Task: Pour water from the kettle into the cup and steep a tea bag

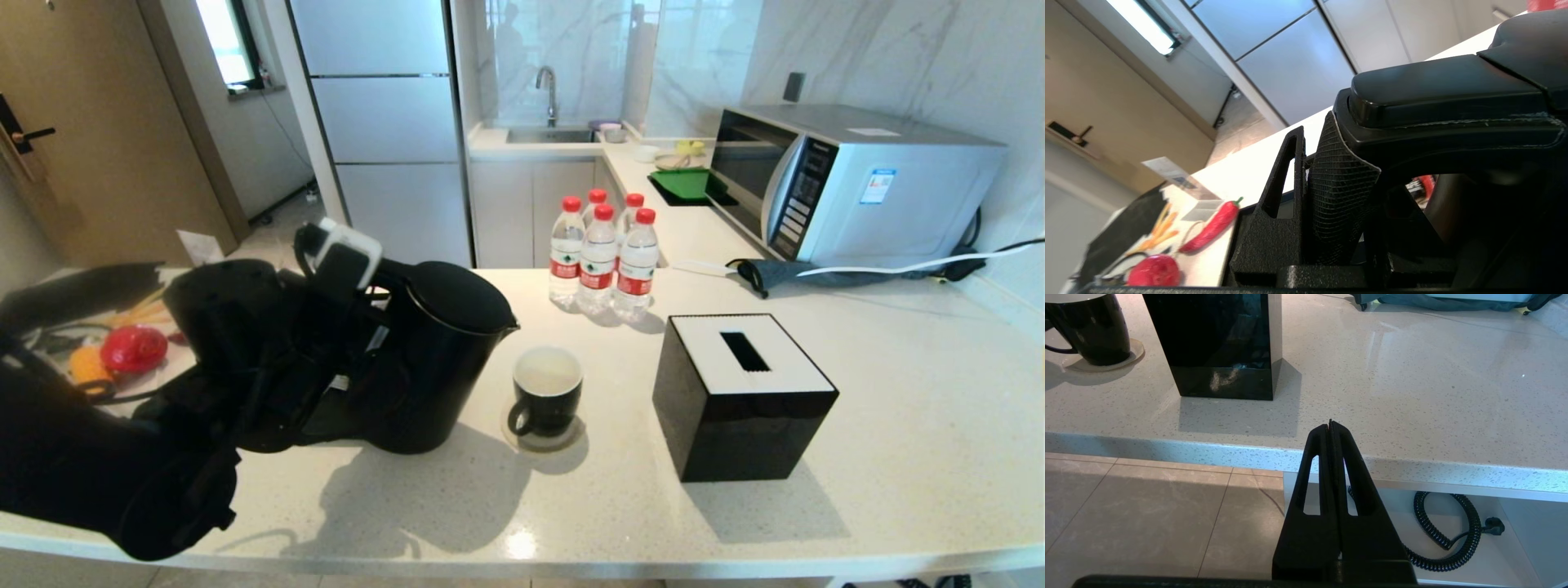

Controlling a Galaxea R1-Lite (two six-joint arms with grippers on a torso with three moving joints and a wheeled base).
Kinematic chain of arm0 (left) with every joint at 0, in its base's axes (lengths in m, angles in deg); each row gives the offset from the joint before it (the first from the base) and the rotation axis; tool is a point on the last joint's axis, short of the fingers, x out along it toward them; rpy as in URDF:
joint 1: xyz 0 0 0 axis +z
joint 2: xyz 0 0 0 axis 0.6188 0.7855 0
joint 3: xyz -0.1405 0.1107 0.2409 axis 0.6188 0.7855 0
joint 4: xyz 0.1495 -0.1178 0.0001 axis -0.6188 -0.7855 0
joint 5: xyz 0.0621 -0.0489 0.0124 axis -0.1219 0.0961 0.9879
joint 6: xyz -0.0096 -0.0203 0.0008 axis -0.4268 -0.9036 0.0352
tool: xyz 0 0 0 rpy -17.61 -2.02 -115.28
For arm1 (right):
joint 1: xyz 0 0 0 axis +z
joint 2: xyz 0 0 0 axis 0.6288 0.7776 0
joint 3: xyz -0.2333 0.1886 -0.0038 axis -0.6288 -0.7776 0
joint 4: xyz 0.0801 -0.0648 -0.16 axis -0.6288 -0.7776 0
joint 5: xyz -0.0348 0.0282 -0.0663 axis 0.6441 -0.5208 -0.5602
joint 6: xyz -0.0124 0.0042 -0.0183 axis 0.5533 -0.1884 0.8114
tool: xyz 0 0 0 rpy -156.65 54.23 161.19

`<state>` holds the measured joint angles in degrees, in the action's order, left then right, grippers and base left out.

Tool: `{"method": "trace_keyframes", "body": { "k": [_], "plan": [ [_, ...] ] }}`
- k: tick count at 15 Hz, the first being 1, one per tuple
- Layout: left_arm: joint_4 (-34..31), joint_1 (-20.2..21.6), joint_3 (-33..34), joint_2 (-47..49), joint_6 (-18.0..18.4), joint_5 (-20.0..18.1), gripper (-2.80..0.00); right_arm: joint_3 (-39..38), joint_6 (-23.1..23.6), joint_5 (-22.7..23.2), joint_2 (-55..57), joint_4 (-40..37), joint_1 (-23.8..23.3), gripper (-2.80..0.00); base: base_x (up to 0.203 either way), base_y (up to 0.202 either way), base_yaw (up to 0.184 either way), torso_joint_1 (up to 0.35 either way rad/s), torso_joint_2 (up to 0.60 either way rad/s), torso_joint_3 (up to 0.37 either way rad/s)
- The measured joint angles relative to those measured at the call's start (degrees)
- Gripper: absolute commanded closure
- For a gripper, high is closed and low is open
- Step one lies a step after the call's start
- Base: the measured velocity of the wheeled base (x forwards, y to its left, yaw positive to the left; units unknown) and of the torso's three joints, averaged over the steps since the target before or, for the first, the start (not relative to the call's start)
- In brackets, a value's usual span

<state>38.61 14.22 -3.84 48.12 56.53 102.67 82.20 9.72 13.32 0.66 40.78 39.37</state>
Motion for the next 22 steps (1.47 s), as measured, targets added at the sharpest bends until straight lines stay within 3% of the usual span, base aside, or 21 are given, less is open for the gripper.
{"method": "trace_keyframes", "body": {
  "k": [4,11,14,22],
  "plan": [
    [0.00,-1.04,-0.24,0.00,1.78,3.26,0.00,0.00,0.00,0.02,0.00,-0.02,0.00,0.00,0.000,0.000,0.000,0.000,0.00,0.000],
    [-0.09,-2.10,-4.23,1.62,4.66,4.00,0.00,0.00,0.02,0.02,0.00,-0.02,0.00,0.00,0.000,0.000,0.000,0.000,0.00,0.000],
    [-0.11,-3.36,-4.90,2.35,6.77,6.70,0.00,0.00,0.00,0.02,0.00,-0.02,0.00,0.00,0.000,0.000,0.000,0.000,0.00,0.000],
    [-0.20,-4.71,-6.45,3.65,10.02,7.09,0.00,0.00,0.00,0.02,0.00,-0.01,0.00,0.00,0.000,0.000,0.000,0.000,0.00,0.000]
  ]
}}
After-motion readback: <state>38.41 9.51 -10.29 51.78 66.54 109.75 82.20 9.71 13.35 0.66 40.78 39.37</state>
